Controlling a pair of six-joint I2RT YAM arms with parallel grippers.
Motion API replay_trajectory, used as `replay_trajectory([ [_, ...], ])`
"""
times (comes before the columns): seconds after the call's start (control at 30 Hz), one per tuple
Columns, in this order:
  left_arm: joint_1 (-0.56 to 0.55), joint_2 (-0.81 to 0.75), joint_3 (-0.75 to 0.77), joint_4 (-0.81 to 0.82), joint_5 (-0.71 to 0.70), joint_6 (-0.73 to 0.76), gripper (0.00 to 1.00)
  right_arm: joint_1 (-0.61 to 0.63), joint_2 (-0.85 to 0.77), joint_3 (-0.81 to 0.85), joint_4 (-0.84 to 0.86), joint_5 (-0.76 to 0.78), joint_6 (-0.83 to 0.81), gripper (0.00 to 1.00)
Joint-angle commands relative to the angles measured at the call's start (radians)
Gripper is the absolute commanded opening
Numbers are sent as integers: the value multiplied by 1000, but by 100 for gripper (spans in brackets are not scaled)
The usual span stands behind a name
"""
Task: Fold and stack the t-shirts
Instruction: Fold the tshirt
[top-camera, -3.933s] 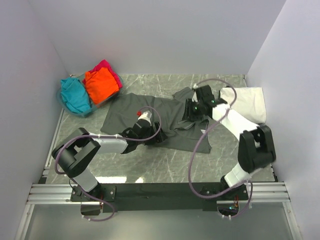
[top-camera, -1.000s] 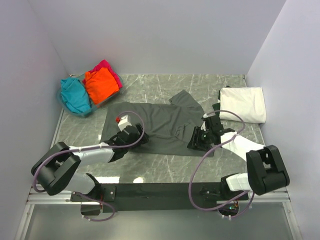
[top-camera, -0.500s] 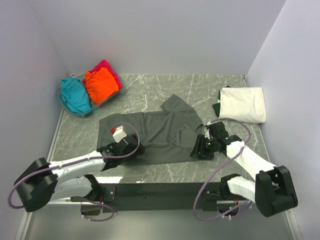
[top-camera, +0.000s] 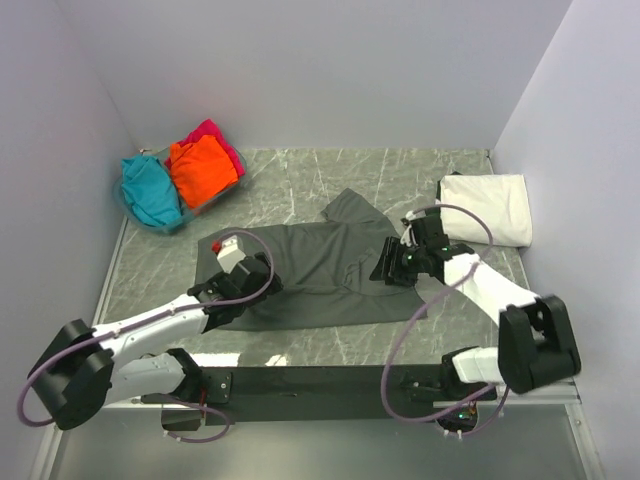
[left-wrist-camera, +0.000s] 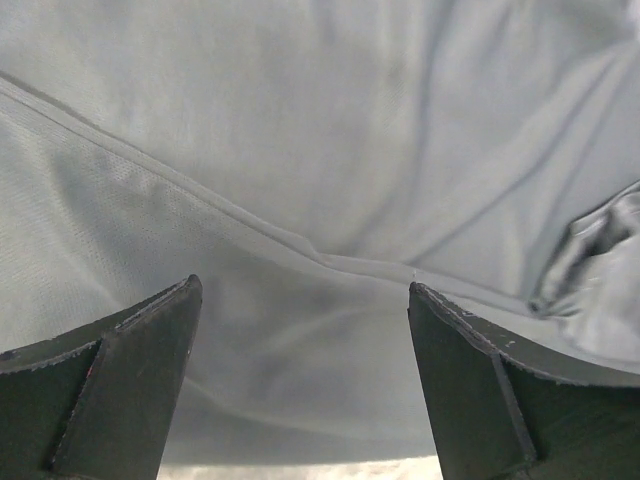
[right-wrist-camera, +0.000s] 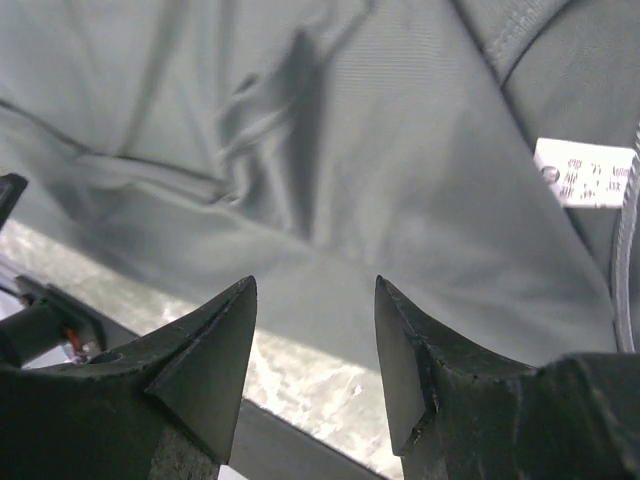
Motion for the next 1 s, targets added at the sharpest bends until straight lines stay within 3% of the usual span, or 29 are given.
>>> replay_trajectory([
  [0.0, 15, 43, -41, 126, 57, 60, 90, 2, 90, 30, 88, -18, -40, 58],
  [0.23, 18, 84, -90, 172, 117, 66, 90, -6, 210, -25, 105, 15, -21, 56],
  [0.57, 18, 72, -163, 196, 163, 60, 90, -22, 109, -155, -6, 113, 51, 61],
  [0.83, 17, -77, -203, 127, 188, 29, 90, -29, 9, -178, -73, 103, 75, 65],
  [0.97, 17, -176, -116, 32, 160, 61, 90, -29, -37, -142, -125, 123, 51, 65],
])
